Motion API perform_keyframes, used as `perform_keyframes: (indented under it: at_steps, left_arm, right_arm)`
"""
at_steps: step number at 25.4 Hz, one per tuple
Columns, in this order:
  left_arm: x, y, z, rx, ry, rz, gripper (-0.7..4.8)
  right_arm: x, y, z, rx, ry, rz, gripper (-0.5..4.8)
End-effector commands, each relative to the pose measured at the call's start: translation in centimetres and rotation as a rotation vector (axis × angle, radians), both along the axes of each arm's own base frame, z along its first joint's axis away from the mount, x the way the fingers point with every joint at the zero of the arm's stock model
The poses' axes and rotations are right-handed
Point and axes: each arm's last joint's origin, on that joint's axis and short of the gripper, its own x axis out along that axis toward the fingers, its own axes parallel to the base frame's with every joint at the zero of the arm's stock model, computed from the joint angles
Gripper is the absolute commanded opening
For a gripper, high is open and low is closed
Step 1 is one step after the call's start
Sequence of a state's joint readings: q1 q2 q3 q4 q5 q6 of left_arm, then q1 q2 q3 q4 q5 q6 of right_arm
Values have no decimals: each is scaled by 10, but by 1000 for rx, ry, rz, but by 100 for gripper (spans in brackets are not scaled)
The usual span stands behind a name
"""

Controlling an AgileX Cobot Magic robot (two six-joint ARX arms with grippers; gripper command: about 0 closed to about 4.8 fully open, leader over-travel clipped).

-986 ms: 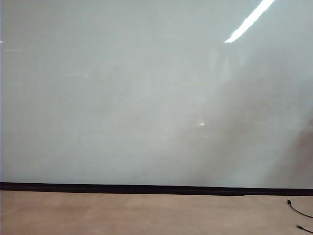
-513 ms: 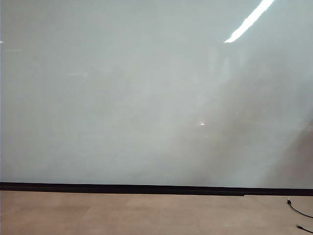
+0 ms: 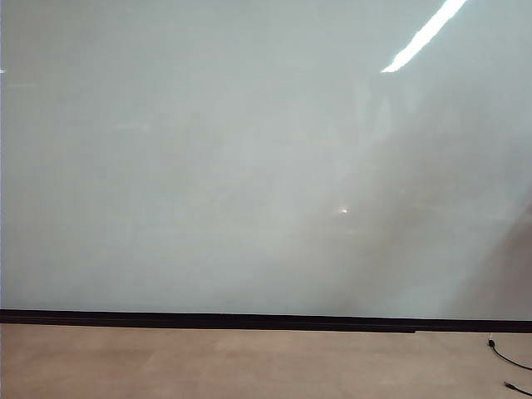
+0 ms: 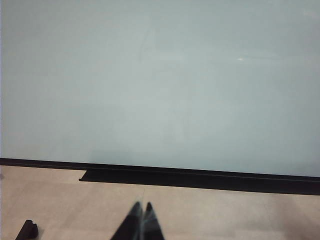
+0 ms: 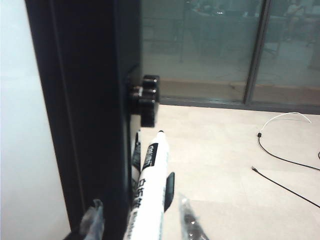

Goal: Pick up the pen on the shelf to the right of the whiteboard and draw a cross mark.

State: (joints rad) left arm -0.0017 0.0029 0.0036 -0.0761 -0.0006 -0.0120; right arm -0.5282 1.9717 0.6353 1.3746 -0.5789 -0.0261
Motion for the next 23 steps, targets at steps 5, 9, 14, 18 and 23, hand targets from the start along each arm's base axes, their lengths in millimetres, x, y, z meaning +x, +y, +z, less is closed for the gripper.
perform_keyframes:
  at_steps: [5, 9, 14, 18, 23]
  left_arm:
    - [0, 0, 1, 4, -6, -4, -4]
    - [0, 0, 1, 4, -6, -4, -5]
    - [0, 0, 1, 4, -6, -4, -5]
    - [0, 0, 1, 4, -6, -4, -4]
    - [0, 0, 1, 4, -6, -4, -4]
  right_arm:
    - [1, 0, 2, -6, -16, 0, 166]
    - [1, 0, 2, -7, -16, 0, 165]
    - [1, 0, 3, -6, -17, 0, 52]
    - [1, 0, 3, -7, -17, 0, -8]
    - [0, -1, 4, -16, -33, -2, -8]
